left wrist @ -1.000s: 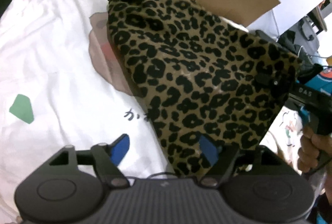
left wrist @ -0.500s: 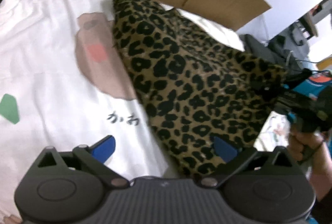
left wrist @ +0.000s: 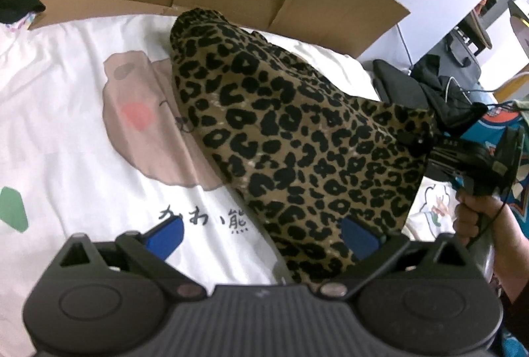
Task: Fold clothes
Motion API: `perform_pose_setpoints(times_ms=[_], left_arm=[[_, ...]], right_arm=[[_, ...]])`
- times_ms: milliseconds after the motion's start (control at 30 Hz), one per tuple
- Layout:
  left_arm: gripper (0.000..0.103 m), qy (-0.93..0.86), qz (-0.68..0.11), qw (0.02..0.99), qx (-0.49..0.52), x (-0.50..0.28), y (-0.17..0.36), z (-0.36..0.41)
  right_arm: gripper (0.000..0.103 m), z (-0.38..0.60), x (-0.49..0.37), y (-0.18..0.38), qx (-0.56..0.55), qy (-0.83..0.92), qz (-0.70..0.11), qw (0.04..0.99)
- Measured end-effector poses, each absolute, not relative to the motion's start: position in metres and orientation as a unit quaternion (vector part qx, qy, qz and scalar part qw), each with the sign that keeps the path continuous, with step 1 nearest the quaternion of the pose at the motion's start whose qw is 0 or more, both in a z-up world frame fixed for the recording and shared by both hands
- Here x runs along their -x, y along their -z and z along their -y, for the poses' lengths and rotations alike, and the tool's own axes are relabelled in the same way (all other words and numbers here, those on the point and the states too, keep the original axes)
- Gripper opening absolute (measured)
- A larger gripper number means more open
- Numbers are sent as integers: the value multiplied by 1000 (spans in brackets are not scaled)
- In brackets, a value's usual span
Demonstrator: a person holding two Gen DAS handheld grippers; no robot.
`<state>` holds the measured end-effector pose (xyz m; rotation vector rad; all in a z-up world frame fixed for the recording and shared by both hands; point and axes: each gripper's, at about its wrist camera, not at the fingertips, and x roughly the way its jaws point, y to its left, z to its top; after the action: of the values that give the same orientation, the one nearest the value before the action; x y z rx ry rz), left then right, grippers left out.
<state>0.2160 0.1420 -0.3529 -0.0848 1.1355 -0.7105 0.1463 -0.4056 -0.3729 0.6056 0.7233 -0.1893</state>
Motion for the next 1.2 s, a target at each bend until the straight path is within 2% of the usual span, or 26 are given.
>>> perform_pose_setpoints(times_ms=[400, 533, 733, 833, 933, 1200], left_arm=[[102, 338, -520, 784, 17, -241, 342, -139], [97, 342, -514, 786, -7, -253, 335, -123], [95, 348, -505, 789, -43, -271, 324, -99], [88, 350, -501, 789, -60, -280, 318, -86], [87, 349, -496, 792, -72, -290, 312, -69], [72, 325, -482, 809, -89, -330, 294, -17]], right_arm=[[0, 427, -121, 388, -313, 134, -351, 872], [1, 433, -112, 404, -331, 141, -362, 860], [2, 441, -103, 417, -350, 158, -359, 851], [3, 446, -101, 418, -363, 162, -353, 847], [3, 447, -101, 420, -370, 163, -347, 846], [0, 444, -97, 424, -366, 164, -327, 856]])
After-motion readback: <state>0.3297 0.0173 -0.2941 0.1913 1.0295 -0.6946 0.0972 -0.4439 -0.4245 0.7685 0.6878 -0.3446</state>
